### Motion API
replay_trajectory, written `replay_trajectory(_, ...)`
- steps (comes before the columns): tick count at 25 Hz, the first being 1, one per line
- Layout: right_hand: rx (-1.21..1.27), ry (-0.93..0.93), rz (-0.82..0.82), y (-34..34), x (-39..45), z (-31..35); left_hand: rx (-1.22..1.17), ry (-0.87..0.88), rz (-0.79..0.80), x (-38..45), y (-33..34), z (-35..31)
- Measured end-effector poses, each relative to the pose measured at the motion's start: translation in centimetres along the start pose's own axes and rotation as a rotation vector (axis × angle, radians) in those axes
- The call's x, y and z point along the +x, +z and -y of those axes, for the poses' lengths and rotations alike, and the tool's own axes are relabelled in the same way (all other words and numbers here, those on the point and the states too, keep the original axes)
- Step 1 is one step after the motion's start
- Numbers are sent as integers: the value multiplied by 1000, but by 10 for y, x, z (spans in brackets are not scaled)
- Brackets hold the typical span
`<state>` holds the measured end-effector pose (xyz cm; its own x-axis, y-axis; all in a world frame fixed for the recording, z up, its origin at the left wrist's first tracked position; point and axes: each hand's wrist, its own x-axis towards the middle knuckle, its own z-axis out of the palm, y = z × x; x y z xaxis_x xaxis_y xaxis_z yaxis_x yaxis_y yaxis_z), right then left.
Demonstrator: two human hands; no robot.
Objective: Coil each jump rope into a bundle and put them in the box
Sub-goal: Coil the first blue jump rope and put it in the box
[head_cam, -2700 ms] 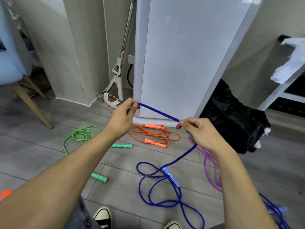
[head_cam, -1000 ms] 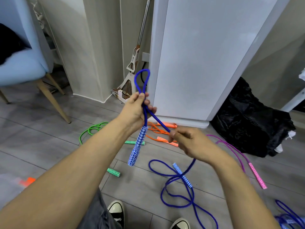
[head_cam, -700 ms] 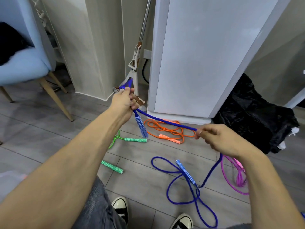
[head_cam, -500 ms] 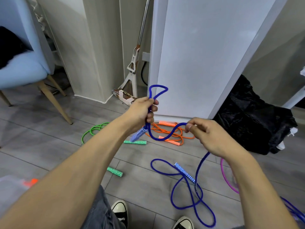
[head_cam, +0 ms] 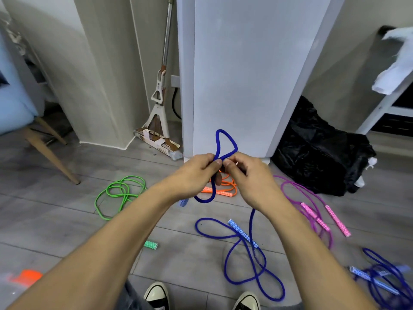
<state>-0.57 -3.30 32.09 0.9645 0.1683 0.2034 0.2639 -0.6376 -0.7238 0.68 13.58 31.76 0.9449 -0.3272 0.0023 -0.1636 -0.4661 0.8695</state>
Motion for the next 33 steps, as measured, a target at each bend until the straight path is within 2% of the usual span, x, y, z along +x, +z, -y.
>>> replay_trajectory(2,-18,26,-3,1,0,0,-21,4,54,-2,-4,3)
replay_trajectory(5,-12,36,-17,-3,1,1,-205,-2,-7,-2,-8,3)
replay_trajectory(8,15,83,-5,-14,4,-5,-522,-70,-235,4,-12,6)
replay_trajectory(13,-132,210,227,-37,3,-37,-705,-180,-666,17,-44,31)
replay_trajectory(15,-179,256,213,-46,2,-46,-728,-207,-759,18,-53,38)
replay_trajectory(17,-168,211,70,-49,4,-49,-750,-226,-735,17,-51,39)
replay_trajectory(19,18,145,-72,-44,7,-40,-810,-228,-627,13,-42,33)
replay_trajectory(21,140,100,-113,-30,8,-22,-832,-232,-507,10,-31,24)
replay_trajectory(26,96,23,-51,12,2,11,-726,-250,-345,4,1,5)
replay_trajectory(30,46,21,38,26,-1,15,-566,-180,-359,3,18,-1)
replay_trajectory(33,25,28,73,27,-2,11,-626,-206,-329,0,21,-4)
